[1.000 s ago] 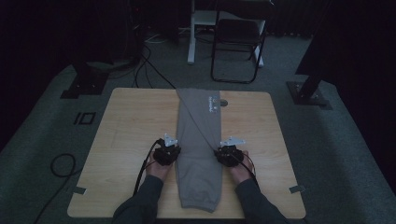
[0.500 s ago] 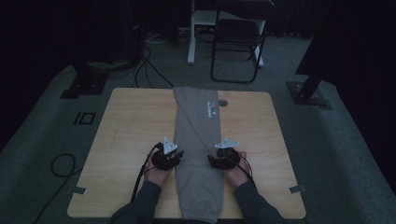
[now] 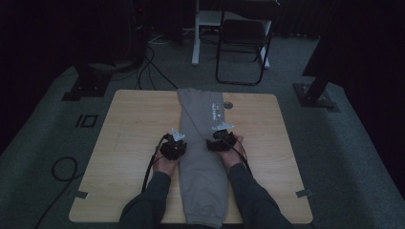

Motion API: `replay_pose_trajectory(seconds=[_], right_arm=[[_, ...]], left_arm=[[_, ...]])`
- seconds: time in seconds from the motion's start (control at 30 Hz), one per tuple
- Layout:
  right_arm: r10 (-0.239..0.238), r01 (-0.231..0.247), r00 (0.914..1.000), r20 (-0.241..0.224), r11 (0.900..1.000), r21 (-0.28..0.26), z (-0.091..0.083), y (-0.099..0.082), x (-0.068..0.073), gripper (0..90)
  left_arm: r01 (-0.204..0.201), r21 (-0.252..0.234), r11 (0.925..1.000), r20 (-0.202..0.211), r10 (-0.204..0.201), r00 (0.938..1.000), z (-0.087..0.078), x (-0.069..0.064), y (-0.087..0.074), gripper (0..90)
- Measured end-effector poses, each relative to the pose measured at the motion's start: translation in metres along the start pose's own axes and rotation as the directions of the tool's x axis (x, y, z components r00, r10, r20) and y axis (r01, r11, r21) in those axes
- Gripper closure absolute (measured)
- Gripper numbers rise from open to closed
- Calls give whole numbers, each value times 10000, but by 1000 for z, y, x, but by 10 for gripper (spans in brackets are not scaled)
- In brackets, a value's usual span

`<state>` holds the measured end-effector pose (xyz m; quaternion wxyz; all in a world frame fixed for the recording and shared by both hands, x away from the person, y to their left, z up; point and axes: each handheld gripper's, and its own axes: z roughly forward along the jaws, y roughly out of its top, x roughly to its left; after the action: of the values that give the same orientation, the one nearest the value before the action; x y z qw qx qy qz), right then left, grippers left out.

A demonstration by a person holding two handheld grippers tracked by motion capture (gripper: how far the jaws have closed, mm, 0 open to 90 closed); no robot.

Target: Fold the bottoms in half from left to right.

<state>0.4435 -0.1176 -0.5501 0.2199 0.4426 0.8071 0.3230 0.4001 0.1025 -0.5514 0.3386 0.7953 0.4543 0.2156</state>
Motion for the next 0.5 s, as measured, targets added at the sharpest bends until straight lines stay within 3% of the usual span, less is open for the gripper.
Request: replay_pose_trajectory(seconds=[0.1,0.17,0.3,0.37,0.43,0.5], right_arm=[[917,-919,9946,496,9958,17,-2,-3,-22,396],[1351,-1350,9895,517,9908,-54,-4,-7,-33,487],[1461,-1451,9880,496,9891,-237,-7,-12,-39,669],[1545,-1525,9854,710,9878,-320,-9,-13,-39,698],[1766,-1750,9829,529,9840,-338,-9,-15,-41,738],[1616,-1601,9855,510,9866,-321,-11,-16,-40,780]], left_arm=[[21,-36,10000,46,-21,10000,0,1,-1,789],[45,-61,10000,64,-45,10000,0,2,-1,799],[6,-66,10000,42,-6,10000,0,1,-1,815],[16,-71,10000,80,-15,10000,0,2,-1,817],[-5,-76,10000,87,6,10000,0,2,-1,820],[-39,-76,10000,108,40,9999,0,2,-1,827]])
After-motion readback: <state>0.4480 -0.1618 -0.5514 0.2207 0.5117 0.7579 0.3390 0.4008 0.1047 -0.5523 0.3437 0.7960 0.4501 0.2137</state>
